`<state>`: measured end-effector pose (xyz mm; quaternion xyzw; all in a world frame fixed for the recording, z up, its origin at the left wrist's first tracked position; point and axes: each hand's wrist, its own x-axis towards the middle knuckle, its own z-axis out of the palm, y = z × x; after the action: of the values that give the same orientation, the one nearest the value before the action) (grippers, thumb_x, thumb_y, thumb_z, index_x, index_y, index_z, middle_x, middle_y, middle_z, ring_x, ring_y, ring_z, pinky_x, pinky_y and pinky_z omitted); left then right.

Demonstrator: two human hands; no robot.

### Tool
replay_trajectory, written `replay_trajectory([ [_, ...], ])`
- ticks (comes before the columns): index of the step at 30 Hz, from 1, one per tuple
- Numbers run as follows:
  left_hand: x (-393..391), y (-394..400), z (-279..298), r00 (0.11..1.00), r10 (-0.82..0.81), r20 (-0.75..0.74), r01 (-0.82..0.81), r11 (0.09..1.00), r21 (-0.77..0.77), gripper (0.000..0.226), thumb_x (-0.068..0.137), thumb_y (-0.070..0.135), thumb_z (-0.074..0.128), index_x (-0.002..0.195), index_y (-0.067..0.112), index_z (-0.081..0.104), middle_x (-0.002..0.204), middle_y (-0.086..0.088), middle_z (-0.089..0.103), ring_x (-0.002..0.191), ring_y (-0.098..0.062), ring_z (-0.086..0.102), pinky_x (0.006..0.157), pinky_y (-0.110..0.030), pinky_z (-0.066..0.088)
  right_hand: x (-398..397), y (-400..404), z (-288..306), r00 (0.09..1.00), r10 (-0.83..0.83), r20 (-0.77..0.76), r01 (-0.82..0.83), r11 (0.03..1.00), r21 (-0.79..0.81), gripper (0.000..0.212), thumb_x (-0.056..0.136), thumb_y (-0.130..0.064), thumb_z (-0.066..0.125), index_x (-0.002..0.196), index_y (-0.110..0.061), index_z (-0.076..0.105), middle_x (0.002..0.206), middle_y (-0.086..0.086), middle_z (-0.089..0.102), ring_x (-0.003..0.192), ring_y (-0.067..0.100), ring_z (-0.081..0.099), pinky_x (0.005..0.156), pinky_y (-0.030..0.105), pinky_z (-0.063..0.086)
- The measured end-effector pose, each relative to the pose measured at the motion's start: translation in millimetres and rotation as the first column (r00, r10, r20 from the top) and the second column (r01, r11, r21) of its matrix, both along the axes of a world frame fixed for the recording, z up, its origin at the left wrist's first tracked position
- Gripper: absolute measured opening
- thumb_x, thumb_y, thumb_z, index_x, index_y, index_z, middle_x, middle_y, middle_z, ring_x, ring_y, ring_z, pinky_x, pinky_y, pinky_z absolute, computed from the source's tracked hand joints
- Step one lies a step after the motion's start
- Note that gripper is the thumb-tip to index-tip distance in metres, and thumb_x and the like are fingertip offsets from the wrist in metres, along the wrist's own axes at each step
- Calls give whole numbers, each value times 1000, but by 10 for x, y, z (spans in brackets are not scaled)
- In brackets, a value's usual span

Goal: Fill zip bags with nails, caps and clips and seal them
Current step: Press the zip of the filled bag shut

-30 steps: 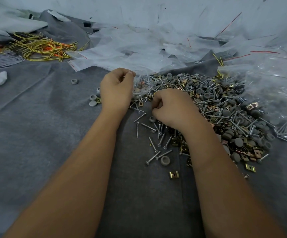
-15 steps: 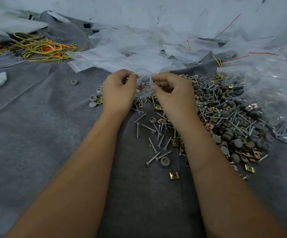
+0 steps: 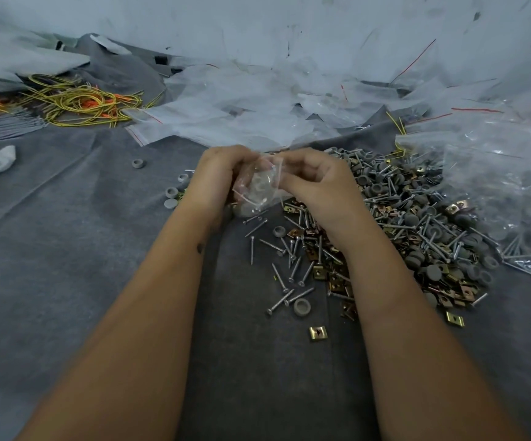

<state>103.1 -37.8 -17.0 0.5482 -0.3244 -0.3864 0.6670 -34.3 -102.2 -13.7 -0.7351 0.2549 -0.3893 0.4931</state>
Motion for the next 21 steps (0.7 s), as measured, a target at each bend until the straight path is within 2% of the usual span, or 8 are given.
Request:
replay_trajectory([
  [2,8,-9,10,997,27,-68,-30,999,-39,28,88,37,54,88,15,73,64,-4,60,60,-21,55,55,-26,41,-34,-31,2,996,-83,37,82,996,27,18,84,-2,70,83,-20,71,74,-3,73,71,7,68,68,19,54],
  [4,13,-9,20,997,27,-75,-33,996,-80,34,98,36,44,100,13,69,71,-3,62,60,-16,56,54,-25,45,-59,-61,12,977,-184,108,173,980,101,18,87,-4,68,80,-21,69,66,-7,71,65,5,67,65,15,51],
  [7,-43,36,15,1000,12,-10,-13,996,-91,25,99,26,51,96,9,68,80,-7,67,70,-14,64,69,-27,54,-78,-84,43,921,-333,203,287,931,227,11,88,-5,68,83,-15,69,67,-6,70,65,7,67,69,22,55],
  [9,-137,51,-13,994,-8,105,18,995,-99,20,97,20,57,96,6,71,92,-16,71,83,-22,65,83,-37,53,-75,-73,64,893,-379,242,313,910,272,10,88,-5,68,83,-14,69,68,-6,70,65,5,67,67,20,54],
  [12,-283,28,-20,973,95,211,-56,981,-183,13,95,15,61,92,14,73,87,-11,70,81,-21,61,82,-37,50,-77,-26,120,883,-399,246,322,897,302,10,88,-6,68,85,-15,69,70,-6,70,63,3,66,62,16,51],
  [14,-327,6,36,976,192,102,-165,959,-230,18,94,12,62,83,21,73,81,0,71,81,-15,62,82,-34,50,-120,-3,188,892,-381,241,312,908,279,10,88,-8,68,87,-18,69,70,-7,68,62,4,64,62,18,51],
  [17,-306,-36,196,972,223,-78,-237,919,-316,19,94,10,61,80,18,72,79,3,71,83,-17,64,79,-30,51,-226,-3,348,914,-344,214,321,937,136,14,88,-8,68,89,-22,69,67,-7,70,61,3,64,58,18,51],
  [21,-385,-102,416,978,204,-40,-203,900,-386,11,97,16,59,90,16,68,72,6,70,70,-7,66,64,-19,52,-335,-6,552,920,-318,229,322,947,24,11,89,-10,67,88,-21,69,64,-7,70,54,4,61,55,16,50],
])
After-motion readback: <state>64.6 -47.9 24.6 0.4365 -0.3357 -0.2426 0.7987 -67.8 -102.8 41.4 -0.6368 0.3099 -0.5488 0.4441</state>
